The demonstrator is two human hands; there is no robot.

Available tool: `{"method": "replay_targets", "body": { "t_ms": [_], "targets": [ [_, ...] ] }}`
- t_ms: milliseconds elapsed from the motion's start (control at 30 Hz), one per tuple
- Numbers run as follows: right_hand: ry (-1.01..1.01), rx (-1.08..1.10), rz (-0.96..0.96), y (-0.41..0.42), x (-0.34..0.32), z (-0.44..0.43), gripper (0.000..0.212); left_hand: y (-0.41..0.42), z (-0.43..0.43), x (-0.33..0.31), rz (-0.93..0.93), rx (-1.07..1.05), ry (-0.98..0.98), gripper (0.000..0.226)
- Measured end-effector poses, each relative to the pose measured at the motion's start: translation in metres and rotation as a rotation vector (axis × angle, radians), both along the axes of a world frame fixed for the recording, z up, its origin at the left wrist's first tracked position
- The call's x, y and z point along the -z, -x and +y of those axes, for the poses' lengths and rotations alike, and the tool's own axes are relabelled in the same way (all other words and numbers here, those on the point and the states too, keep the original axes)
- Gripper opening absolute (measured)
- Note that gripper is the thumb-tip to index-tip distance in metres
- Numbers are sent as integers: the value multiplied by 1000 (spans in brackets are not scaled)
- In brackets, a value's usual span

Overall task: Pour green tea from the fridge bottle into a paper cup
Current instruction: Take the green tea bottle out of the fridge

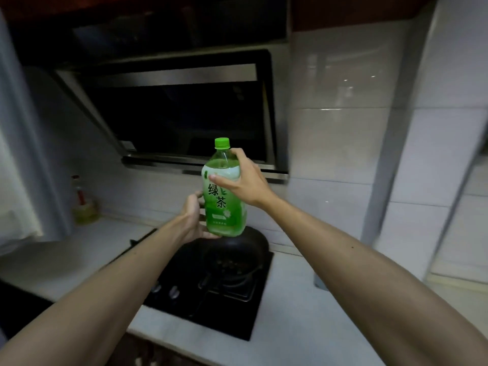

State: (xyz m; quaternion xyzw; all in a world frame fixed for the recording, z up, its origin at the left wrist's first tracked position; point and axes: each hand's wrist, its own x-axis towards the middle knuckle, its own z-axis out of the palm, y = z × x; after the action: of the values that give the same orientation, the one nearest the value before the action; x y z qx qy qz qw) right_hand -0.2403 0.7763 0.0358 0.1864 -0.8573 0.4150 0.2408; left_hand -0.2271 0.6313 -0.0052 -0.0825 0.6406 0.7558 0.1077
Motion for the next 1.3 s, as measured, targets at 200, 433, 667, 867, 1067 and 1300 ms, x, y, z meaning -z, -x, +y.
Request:
{"method": "replay_targets", "body": {
  "t_ms": [200, 433, 667, 867, 1067, 1300],
  "targets": [
    [-41, 150, -23, -38, 2, 92, 83, -12, 96, 6, -27, 154, -55, 47],
    [-30, 301, -17, -71, 4, 171, 75, -23, 177, 10, -40, 312, -46, 48],
    [-27, 414, -42, -84, 14, 214, 81, -21, 224, 19, -74, 433, -19, 47],
    [13, 462, -54, -85, 30, 231, 79, -21, 240, 24, -102, 481, 14, 44],
    [41, 509, -88, -84, 57, 235, 82, -25, 251, 45, -141, 522, -21, 44],
    [90, 520, -157, -89, 108, 245, 69, -26, 260, 86, -224, 596, 9, 43]
  ]
}}
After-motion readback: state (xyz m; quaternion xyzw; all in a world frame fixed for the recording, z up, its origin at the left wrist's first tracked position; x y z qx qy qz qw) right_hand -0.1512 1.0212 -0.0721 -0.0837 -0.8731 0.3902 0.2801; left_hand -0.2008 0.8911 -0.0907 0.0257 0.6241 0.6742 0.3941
